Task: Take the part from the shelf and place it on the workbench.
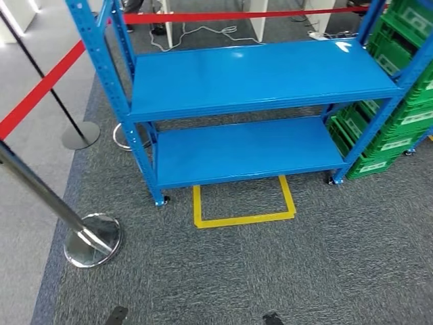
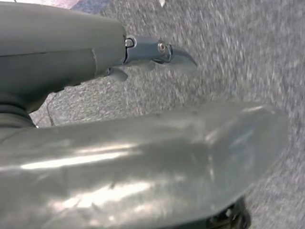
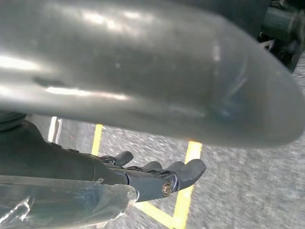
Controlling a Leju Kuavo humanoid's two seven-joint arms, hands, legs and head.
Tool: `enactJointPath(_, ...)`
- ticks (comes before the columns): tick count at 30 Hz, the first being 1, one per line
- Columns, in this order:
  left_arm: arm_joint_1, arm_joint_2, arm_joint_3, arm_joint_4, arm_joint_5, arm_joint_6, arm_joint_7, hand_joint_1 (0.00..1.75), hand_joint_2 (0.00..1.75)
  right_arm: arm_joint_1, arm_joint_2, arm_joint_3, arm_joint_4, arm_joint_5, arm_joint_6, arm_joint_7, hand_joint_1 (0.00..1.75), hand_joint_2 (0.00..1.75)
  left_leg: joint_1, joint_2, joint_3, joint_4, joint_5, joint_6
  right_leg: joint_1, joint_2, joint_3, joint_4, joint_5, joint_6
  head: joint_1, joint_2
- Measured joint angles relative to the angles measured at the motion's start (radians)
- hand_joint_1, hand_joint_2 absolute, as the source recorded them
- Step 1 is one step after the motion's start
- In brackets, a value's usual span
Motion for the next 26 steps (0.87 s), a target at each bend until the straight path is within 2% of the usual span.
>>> enactJointPath(1, -0.002, 0.000, 0.000, 0.000, -0.002, 0.000, 0.000, 0.00, 0.00, 0.001, 0.000, 0.000, 0.000, 0.000, -0.001, 0.000, 0.00, 0.00, 0.001, -0.007, 0.000, 0.000, 0.000, 0.003, 0.000, 0.022, -0.034, 0.069, -0.033, 0.003, 0.002, 0.000)
enactJointPath(2, -0.002, 0.000, 0.000, 0.000, -0.003, 0.000, 0.000, 0.00, 0.00, 0.004, 0.000, 0.000, 0.000, 0.000, -0.002, -0.001, 0.00, 0.00, 0.001, -0.014, 0.000, 0.000, 0.000, 0.005, -0.001, 0.031, -0.069, 0.136, -0.059, 0.004, 0.003, 0.000)
enactJointPath(3, -0.002, -0.001, 0.000, 0.000, -0.004, 0.000, 0.000, 0.00, 0.00, 0.006, 0.000, -0.001, 0.000, 0.000, -0.003, -0.001, 0.00, 0.00, 0.001, -0.021, 0.000, 0.000, -0.001, 0.005, 0.000, 0.035, -0.094, 0.180, -0.068, 0.005, 0.004, 0.000)
enactJointPath(4, -0.001, -0.001, 0.000, 0.000, -0.005, 0.000, 0.000, 0.00, 0.00, 0.008, 0.000, -0.001, 0.000, 0.000, -0.004, -0.002, 0.00, 0.00, 0.002, -0.028, 0.001, 0.001, -0.001, 0.005, -0.001, 0.036, -0.102, 0.186, -0.057, 0.006, 0.004, 0.000)
enactJointPath(5, 0.000, -0.001, 0.000, 0.000, -0.006, -0.001, 0.000, 0.00, 0.00, 0.010, 0.000, -0.001, 0.000, 0.001, -0.005, -0.004, 0.00, 0.00, 0.003, -0.034, 0.002, 0.001, -0.002, 0.003, -0.002, 0.036, -0.090, 0.152, -0.026, 0.006, 0.004, 0.000)
enactJointPath(7, 0.001, -0.001, 0.001, 0.000, -0.010, -0.001, 0.000, 0.00, 0.00, 0.009, 0.000, -0.002, 0.000, 0.001, -0.008, -0.007, 0.00, 0.00, 0.004, -0.043, 0.005, 0.006, -0.005, -0.004, -0.005, 0.038, -0.030, 0.016, 0.046, 0.009, 0.005, 0.000)
enactJointPath(8, 0.000, -0.001, 0.001, 0.000, -0.012, -0.001, 0.000, 0.00, 0.00, 0.008, 0.000, -0.002, 0.000, 0.001, -0.009, -0.009, 0.00, 0.00, 0.004, -0.046, 0.004, 0.011, -0.008, -0.010, -0.007, 0.042, -0.003, -0.040, 0.067, 0.006, 0.005, 0.000)
enactJointPath(9, 0.000, 0.000, 0.001, 0.000, -0.014, -0.002, 0.000, 0.00, 0.00, 0.006, 0.000, -0.002, 0.000, 0.001, -0.010, -0.010, 0.00, 0.00, 0.002, -0.048, 0.001, 0.015, -0.010, -0.015, -0.008, 0.045, 0.012, -0.074, 0.076, 0.002, 0.005, 0.000)
enactJointPath(10, 0.000, 0.001, 0.002, 0.000, -0.015, -0.002, 0.000, 0.00, 0.00, 0.006, 0.000, -0.002, 0.000, 0.001, -0.011, -0.011, 0.00, 0.00, -0.001, -0.049, -0.001, 0.018, -0.010, -0.014, -0.009, 0.048, 0.017, -0.085, 0.075, -0.002, 0.004, 0.000)
enactJointPath(11, 0.000, 0.001, 0.002, 0.000, -0.016, -0.002, 0.000, 0.00, 0.00, 0.006, 0.000, -0.002, 0.000, 0.001, -0.012, -0.011, 0.00, 0.00, -0.001, -0.050, -0.003, 0.020, -0.009, -0.006, -0.009, 0.050, 0.016, -0.087, 0.078, -0.008, 0.003, 0.000)
enactJointPath(13, 0.000, 0.002, 0.003, 0.000, -0.016, -0.002, 0.000, 0.00, 0.00, 0.007, 0.000, -0.002, 0.000, 0.001, -0.014, -0.012, 0.00, 0.00, -0.002, -0.050, -0.004, 0.018, -0.006, 0.017, -0.008, 0.050, 0.014, -0.087, 0.080, -0.011, 0.002, 0.000)
enactJointPath(14, 0.000, 0.002, 0.003, 0.000, -0.016, -0.002, 0.000, 0.00, 0.00, 0.007, 0.000, -0.002, 0.000, 0.001, -0.014, -0.012, 0.00, 0.00, -0.003, -0.050, -0.004, 0.017, -0.004, 0.026, -0.007, 0.050, 0.014, -0.087, 0.081, -0.013, 0.002, 0.000)
enactJointPath(16, -0.002, 0.001, 0.003, 0.000, -0.016, -0.002, 0.000, 0.00, 0.00, 0.006, 0.000, -0.002, 0.000, 0.002, -0.014, -0.012, 0.00, 0.00, -0.003, -0.050, -0.003, 0.014, -0.002, 0.029, -0.005, 0.050, 0.013, -0.087, 0.080, -0.018, 0.002, 0.000)
enactJointPath(18, -0.002, 0.000, 0.003, 0.000, -0.016, -0.002, 0.000, 0.00, 0.00, 0.006, 0.000, -0.002, 0.000, 0.002, -0.014, -0.012, 0.00, 0.00, -0.002, -0.050, -0.003, 0.009, 0.001, 0.021, -0.003, 0.050, 0.012, -0.087, 0.080, -0.023, 0.002, 0.000)
enactJointPath(19, -0.002, 0.000, 0.004, 0.000, -0.016, -0.001, 0.000, 0.00, 0.00, 0.006, 0.000, -0.002, 0.000, 0.003, -0.014, -0.011, 0.00, 0.00, -0.002, -0.050, -0.003, 0.007, 0.002, 0.013, -0.003, 0.050, 0.011, -0.087, 0.080, -0.024, 0.002, 0.000)
enactJointPath(22, 0.002, 0.000, 0.005, 0.000, -0.016, -0.001, -0.003, 0.00, 0.00, 0.006, 0.000, -0.002, 0.000, 0.006, -0.015, -0.004, 0.00, 0.00, 0.002, -0.050, -0.002, 0.001, 0.004, -0.023, -0.001, 0.049, 0.008, -0.086, 0.081, -0.027, 0.003, 0.000)
enactJointPath(23, 0.005, 0.000, 0.006, 0.000, -0.015, -0.001, -0.004, 0.00, 0.00, 0.007, 0.000, -0.002, 0.000, 0.007, -0.015, -0.001, 0.00, 0.00, 0.003, -0.050, -0.002, 0.000, 0.004, -0.031, -0.001, 0.049, 0.008, -0.086, 0.081, -0.028, 0.003, 0.000)
enactJointPath(26, 0.015, -0.001, 0.012, 0.000, -0.013, 0.001, -0.007, 0.00, 0.00, 0.008, 0.000, -0.002, 0.000, 0.009, -0.016, 0.006, 0.00, 0.00, 0.003, -0.050, -0.002, 0.000, 0.003, -0.035, -0.001, 0.049, 0.008, -0.086, 0.081, -0.028, 0.003, 0.000)
